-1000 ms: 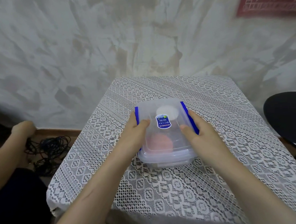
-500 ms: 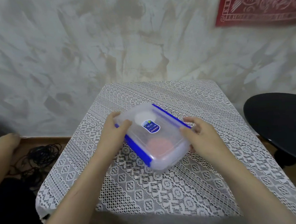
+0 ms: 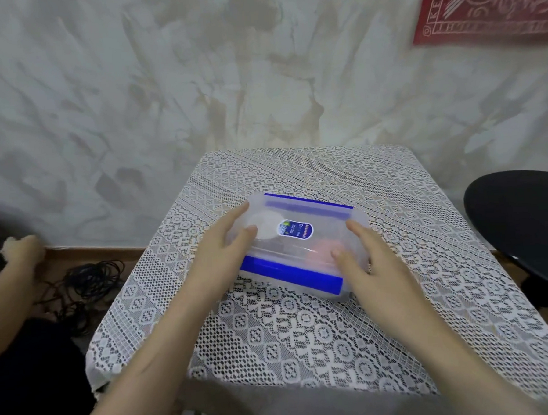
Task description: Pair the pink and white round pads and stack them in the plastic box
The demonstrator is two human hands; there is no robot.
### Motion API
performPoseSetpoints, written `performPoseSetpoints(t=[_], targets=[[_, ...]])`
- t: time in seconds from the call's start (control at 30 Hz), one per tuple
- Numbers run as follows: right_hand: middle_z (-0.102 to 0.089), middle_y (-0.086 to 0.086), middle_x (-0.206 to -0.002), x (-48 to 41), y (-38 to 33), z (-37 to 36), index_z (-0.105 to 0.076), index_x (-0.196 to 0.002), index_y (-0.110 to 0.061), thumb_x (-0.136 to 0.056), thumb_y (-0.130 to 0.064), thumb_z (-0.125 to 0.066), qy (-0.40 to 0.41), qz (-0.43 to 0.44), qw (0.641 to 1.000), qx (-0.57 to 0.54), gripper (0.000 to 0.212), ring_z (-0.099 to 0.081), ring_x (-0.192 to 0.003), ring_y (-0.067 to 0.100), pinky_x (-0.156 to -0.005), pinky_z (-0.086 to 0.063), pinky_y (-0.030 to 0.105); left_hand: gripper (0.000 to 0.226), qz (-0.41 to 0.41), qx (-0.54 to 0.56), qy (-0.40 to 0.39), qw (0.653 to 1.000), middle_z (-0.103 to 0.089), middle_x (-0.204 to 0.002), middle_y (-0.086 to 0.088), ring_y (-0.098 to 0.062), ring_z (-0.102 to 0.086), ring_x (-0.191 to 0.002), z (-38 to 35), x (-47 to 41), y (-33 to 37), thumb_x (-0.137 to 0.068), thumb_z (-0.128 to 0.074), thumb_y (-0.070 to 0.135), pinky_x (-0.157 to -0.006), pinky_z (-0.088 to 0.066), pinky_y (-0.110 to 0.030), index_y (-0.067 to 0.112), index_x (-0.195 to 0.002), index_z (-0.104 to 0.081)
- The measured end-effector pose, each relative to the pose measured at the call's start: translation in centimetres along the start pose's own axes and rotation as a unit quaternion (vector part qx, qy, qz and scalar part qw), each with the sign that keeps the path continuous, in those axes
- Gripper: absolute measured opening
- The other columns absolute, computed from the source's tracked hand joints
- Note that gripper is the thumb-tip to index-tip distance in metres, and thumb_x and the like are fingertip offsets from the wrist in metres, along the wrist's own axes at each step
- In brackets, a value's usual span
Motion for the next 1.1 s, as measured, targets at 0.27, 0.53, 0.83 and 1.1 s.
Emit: performPoseSetpoints(t=[0.27, 0.53, 0.83, 1.1], targets=[[-0.024, -0.01, -0.166, -3.2, -0.1, 1.8, -0.052, -0.143, -0.039, -0.105, -0.029, -0.043, 0.037, 0.039, 0.998, 0.041, 0.04, -0.026, -0.151, 0.013, -0.12, -0.023, 0.04, 0.045, -0.012, -0.135, 0.017, 0.991, -0.033, -0.138, 0.012, -0.01, -0.043, -0.118, -0.9, 2.1, -0.8, -0.092, -0.052, 0.062, -0.099, -0.042, -0.04, 0.058, -0.136, -0.041], [-0.025, -0.005, -0.165, -3.5, 0.2, 0.8, -0.047, -0.145, -0.033, -0.107, -0.03, -0.033, 0.038, 0.061, 0.995, 0.075, 0.04, -0.025, -0.152, 0.016, -0.119, -0.028, 0.042, 0.047, -0.04, -0.153, 0.018, 0.987, -0.036, -0.143, 0.007, -0.01, -0.045, -0.118, -0.9, 1.8, -0.4, -0.095, -0.051, 0.058, -0.095, -0.041, -0.035, 0.047, -0.141, -0.043], [-0.027, -0.001, -0.164, -2.8, -0.5, 0.9, -0.04, -0.148, -0.034, -0.106, -0.041, -0.026, 0.012, 0.044, 0.991, 0.124, 0.045, -0.031, -0.148, 0.02, -0.117, -0.033, 0.051, 0.052, -0.039, -0.17, -0.016, 0.984, -0.03, -0.149, 0.0, -0.01, -0.044, -0.114, -1.1, 2.3, 0.7, -0.098, -0.048, 0.055, -0.092, -0.041, -0.032, 0.036, -0.146, -0.04], [-0.037, -0.007, -0.146, -2.9, -3.3, 2.8, -0.053, -0.134, -0.036, -0.097, -0.056, -0.052, 0.064, 0.102, 0.957, 0.264, 0.042, -0.036, -0.133, 0.017, -0.108, -0.038, 0.039, 0.037, -0.146, -0.341, 0.039, 0.928, -0.045, -0.127, 0.006, -0.017, -0.043, -0.118, -0.1, 0.8, 3.8, -0.09, -0.055, 0.057, -0.099, -0.041, -0.036, 0.029, -0.114, -0.058]])
Point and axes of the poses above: each hand's wrist, its own x-axis away from the middle knuckle, its own z-axis out of the back of the hand, y = z × x, the point moved 8 cm from there along -x, towards the middle knuckle
